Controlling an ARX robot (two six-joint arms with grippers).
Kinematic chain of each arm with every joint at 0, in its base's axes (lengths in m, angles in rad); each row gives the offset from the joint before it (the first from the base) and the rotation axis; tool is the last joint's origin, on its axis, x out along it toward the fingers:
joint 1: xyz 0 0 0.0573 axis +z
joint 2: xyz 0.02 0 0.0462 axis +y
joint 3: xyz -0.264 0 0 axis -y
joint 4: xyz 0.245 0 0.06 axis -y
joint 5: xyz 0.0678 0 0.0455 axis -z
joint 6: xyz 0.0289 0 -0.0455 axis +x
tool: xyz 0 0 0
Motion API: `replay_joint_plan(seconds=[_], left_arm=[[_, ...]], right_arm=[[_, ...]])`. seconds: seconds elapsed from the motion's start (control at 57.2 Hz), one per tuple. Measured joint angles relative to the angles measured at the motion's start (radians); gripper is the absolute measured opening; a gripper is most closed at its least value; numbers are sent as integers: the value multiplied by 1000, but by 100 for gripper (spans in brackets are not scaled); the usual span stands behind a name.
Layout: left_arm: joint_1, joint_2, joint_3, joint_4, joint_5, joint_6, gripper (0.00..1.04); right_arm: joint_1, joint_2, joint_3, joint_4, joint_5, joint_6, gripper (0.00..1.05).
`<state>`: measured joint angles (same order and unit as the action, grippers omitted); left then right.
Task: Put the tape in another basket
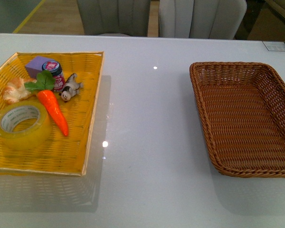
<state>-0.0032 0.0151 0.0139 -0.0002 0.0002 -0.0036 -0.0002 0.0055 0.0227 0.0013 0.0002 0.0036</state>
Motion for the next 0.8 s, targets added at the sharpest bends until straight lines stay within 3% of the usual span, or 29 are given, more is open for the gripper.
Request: replay_joint_plan(seconds=[0.681, 0.803], left_arm=[[1, 2, 1, -2, 5, 0, 96], [135, 248, 175, -380, 344, -74, 96]], right_arm=[[0, 0, 0, 0, 0, 0, 96], [0, 0, 0, 0, -3, 0, 96]])
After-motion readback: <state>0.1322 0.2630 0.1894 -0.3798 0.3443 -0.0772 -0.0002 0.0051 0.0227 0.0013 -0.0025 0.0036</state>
